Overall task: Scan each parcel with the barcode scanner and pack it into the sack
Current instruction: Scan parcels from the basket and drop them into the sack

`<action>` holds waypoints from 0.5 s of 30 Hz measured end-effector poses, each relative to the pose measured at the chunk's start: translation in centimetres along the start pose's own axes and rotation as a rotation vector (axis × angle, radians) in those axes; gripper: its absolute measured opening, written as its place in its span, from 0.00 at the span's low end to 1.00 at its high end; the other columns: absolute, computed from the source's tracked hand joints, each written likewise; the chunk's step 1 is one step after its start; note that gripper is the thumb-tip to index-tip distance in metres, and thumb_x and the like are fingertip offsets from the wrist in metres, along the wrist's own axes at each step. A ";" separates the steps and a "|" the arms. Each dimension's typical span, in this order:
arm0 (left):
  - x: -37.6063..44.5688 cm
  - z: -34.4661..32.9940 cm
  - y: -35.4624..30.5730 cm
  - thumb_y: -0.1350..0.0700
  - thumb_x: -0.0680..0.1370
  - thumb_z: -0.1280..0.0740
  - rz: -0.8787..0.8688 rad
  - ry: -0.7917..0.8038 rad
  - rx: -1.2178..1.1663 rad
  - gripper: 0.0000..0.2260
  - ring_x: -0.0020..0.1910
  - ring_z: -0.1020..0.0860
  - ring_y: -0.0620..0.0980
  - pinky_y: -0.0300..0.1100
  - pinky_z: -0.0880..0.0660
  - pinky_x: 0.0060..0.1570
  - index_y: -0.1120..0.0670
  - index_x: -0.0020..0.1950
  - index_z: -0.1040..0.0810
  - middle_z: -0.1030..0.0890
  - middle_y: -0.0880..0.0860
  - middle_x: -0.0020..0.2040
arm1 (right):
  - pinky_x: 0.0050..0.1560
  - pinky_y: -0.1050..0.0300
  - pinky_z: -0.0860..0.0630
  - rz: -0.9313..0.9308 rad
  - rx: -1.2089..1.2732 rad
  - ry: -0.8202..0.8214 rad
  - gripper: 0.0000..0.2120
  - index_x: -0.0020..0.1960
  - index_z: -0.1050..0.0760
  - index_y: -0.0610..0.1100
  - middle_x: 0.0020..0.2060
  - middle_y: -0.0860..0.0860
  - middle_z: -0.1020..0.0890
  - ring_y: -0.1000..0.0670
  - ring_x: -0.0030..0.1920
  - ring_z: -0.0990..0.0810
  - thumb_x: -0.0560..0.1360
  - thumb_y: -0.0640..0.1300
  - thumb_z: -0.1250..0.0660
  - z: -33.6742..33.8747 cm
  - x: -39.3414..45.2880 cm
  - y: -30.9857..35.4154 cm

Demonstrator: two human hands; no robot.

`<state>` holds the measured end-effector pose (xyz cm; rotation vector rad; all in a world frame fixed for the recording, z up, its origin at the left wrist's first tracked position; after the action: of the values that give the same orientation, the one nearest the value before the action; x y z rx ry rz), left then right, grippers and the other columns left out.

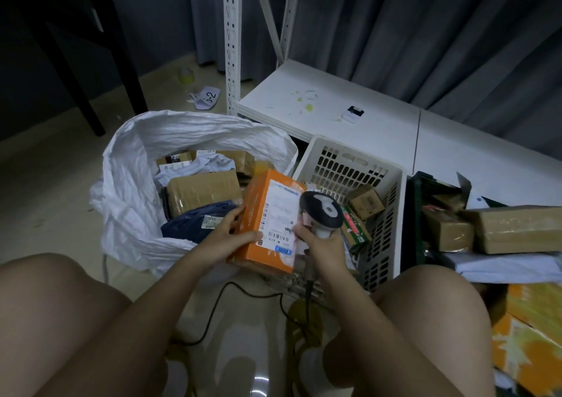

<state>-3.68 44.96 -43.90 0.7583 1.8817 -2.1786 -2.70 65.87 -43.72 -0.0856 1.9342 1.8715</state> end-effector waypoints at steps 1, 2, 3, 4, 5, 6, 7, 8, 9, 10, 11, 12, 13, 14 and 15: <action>0.0 0.1 -0.1 0.51 0.73 0.27 0.008 0.022 0.022 0.37 0.57 0.24 0.50 0.46 0.25 0.53 0.42 0.76 0.43 0.29 0.50 0.67 | 0.50 0.42 0.19 0.034 -0.005 -0.032 0.12 0.51 0.24 0.47 0.50 0.45 0.16 0.47 0.49 0.16 0.72 0.36 0.26 0.2 0.0 0.6; 0.0 0.2 -0.1 0.51 0.71 0.25 0.017 0.048 0.051 0.37 0.57 0.23 0.49 0.45 0.24 0.53 0.41 0.75 0.41 0.28 0.50 0.66 | 0.53 0.41 0.20 0.080 -0.032 -0.066 0.13 0.53 0.23 0.46 0.51 0.46 0.16 0.46 0.52 0.17 0.71 0.36 0.26 0.4 0.2 1.2; -0.1 0.2 -0.3 0.50 0.70 0.25 0.020 0.080 0.079 0.37 0.56 0.23 0.49 0.44 0.24 0.51 0.41 0.74 0.39 0.27 0.49 0.65 | 0.55 0.44 0.20 0.135 -0.063 -0.078 0.16 0.57 0.24 0.45 0.53 0.47 0.17 0.47 0.54 0.18 0.71 0.36 0.26 0.7 0.3 1.8; -0.1 0.2 -0.7 0.49 0.68 0.25 0.020 0.113 0.121 0.36 0.55 0.21 0.48 0.43 0.23 0.50 0.40 0.73 0.37 0.25 0.49 0.64 | 0.54 0.50 0.21 0.185 -0.101 -0.068 0.20 0.60 0.25 0.43 0.54 0.49 0.17 0.50 0.55 0.19 0.71 0.36 0.25 1.0 0.6 2.4; -0.1 0.1 -1.0 0.48 0.67 0.27 0.023 0.150 0.167 0.35 0.54 0.20 0.47 0.42 0.22 0.50 0.40 0.72 0.35 0.24 0.49 0.62 | 0.53 0.54 0.21 0.214 -0.154 -0.037 0.22 0.62 0.26 0.43 0.54 0.50 0.18 0.53 0.54 0.19 0.70 0.37 0.25 1.1 0.8 2.8; 0.0 0.0 -1.4 0.47 0.68 0.28 0.031 0.189 0.223 0.34 0.53 0.20 0.46 0.44 0.22 0.51 0.41 0.72 0.35 0.22 0.49 0.61 | 0.51 0.54 0.20 0.214 -0.214 0.005 0.23 0.62 0.26 0.43 0.53 0.52 0.18 0.55 0.53 0.19 0.70 0.38 0.24 1.1 1.0 3.1; 0.1 -0.1 -1.8 0.46 0.68 0.28 0.031 0.226 0.280 0.33 0.53 0.19 0.47 0.46 0.22 0.54 0.41 0.72 0.35 0.21 0.49 0.60 | 0.52 0.51 0.20 0.197 -0.271 0.046 0.24 0.62 0.27 0.44 0.52 0.52 0.17 0.54 0.52 0.19 0.69 0.40 0.23 1.0 1.3 3.2; 0.2 -0.2 -2.1 0.44 0.67 0.28 0.033 0.258 0.335 0.35 0.54 0.19 0.47 0.48 0.22 0.56 0.41 0.73 0.35 0.21 0.49 0.59 | 0.53 0.49 0.20 0.171 -0.310 0.084 0.25 0.63 0.27 0.44 0.53 0.51 0.17 0.52 0.53 0.18 0.69 0.41 0.23 0.8 1.5 3.0; 0.4 -0.2 -2.3 0.42 0.66 0.29 0.039 0.277 0.371 0.36 0.54 0.19 0.47 0.49 0.22 0.57 0.42 0.73 0.35 0.20 0.48 0.59 | 0.53 0.51 0.20 0.142 -0.335 0.105 0.26 0.64 0.28 0.43 0.54 0.50 0.18 0.51 0.54 0.19 0.68 0.41 0.23 0.7 1.7 2.8; 0.7 -0.1 -2.4 0.42 0.67 0.29 0.045 0.280 0.388 0.36 0.54 0.19 0.47 0.47 0.22 0.57 0.42 0.74 0.35 0.20 0.48 0.59 | 0.50 0.58 0.22 0.130 -0.344 0.111 0.27 0.64 0.28 0.42 0.55 0.50 0.19 0.50 0.55 0.20 0.69 0.40 0.23 0.6 2.0 2.5; 0.9 0.0 -2.5 0.44 0.70 0.29 0.044 0.272 0.382 0.33 0.53 0.20 0.46 0.45 0.22 0.56 0.43 0.73 0.35 0.21 0.49 0.60 | 0.46 0.63 0.24 0.129 -0.351 0.099 0.27 0.65 0.28 0.42 0.54 0.50 0.19 0.51 0.54 0.21 0.69 0.39 0.23 0.5 2.1 2.4; 1.0 0.1 -2.6 0.47 0.73 0.29 0.045 0.244 0.359 0.28 0.53 0.20 0.45 0.42 0.23 0.54 0.43 0.72 0.34 0.22 0.49 0.60 | 0.44 0.64 0.25 0.126 -0.346 0.078 0.26 0.64 0.28 0.42 0.54 0.50 0.19 0.51 0.53 0.21 0.69 0.39 0.23 0.4 2.4 2.3; 1.2 0.3 -2.6 0.48 0.75 0.30 0.034 0.190 0.324 0.25 0.52 0.21 0.45 0.40 0.23 0.52 0.44 0.71 0.33 0.23 0.48 0.61 | 0.46 0.60 0.23 0.117 -0.341 0.049 0.26 0.64 0.28 0.42 0.54 0.50 0.19 0.49 0.54 0.21 0.69 0.40 0.23 0.4 2.6 2.2; 1.4 0.5 -2.6 0.46 0.75 0.30 0.017 0.106 0.297 0.24 0.52 0.21 0.45 0.40 0.24 0.51 0.45 0.70 0.32 0.24 0.48 0.60 | 0.51 0.54 0.22 0.104 -0.337 0.012 0.26 0.64 0.28 0.42 0.55 0.48 0.18 0.47 0.55 0.20 0.69 0.42 0.23 0.3 2.9 2.0; 1.5 0.8 -2.5 0.44 0.75 0.30 -0.014 0.011 0.278 0.25 0.52 0.21 0.46 0.41 0.23 0.51 0.47 0.69 0.31 0.23 0.49 0.60 | 0.55 0.46 0.22 0.095 -0.345 -0.025 0.27 0.65 0.28 0.43 0.57 0.47 0.19 0.44 0.57 0.20 0.69 0.44 0.23 0.1 3.1 1.9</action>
<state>-6.32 44.99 -42.33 0.8058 1.6107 -2.4813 -6.14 66.93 -43.05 -0.0772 1.6063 2.2414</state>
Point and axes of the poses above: each hand's wrist, its own x-axis towards the middle knuckle, its own z-axis out of the back of the hand, y = z × x, the point moved 3 cm from there along x, towards the middle knuckle
